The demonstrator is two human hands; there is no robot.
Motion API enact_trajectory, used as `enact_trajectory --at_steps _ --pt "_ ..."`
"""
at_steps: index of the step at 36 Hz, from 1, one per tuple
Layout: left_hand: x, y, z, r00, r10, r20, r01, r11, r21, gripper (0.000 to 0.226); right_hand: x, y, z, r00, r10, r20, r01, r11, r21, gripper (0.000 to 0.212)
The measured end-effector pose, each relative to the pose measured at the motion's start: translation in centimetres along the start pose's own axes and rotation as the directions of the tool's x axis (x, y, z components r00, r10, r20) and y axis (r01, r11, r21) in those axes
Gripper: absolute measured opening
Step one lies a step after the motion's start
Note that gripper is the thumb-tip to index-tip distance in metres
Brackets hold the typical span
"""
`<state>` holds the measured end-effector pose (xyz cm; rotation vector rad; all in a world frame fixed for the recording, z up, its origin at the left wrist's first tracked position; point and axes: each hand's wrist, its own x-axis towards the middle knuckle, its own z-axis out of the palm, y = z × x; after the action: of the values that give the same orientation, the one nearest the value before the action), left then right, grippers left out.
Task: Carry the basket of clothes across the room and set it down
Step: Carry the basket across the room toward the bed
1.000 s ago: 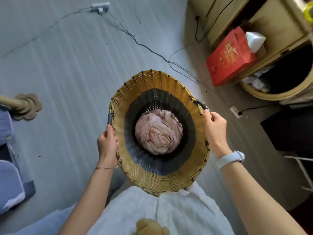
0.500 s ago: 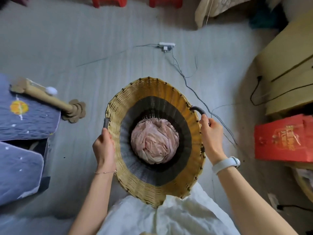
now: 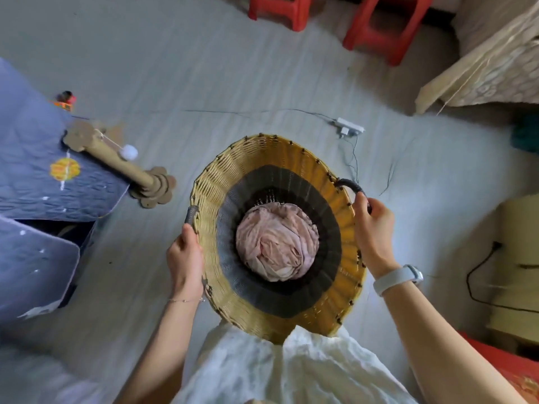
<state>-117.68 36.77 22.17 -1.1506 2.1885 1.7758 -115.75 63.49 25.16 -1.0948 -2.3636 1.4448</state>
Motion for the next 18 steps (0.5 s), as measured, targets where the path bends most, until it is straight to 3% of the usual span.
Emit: enact_trajectory --at_steps 7,18 --pt "8.7 8.5 3.7 0.999 0.05 -0.007 -0.05 0.998 0.042 0.045 9.0 -8.4 6.7 0.998 -0.066 0.013 0.066 0.994 -0.086 0.036" --pt "20.3 18.4 9.7 0.994 0.114 -0.005 -0.113 0.99 0.083 0.038 22.2 -17.6 15.4 0.983 -0.088 0.163 0.101 0.992 -0.072 0.031"
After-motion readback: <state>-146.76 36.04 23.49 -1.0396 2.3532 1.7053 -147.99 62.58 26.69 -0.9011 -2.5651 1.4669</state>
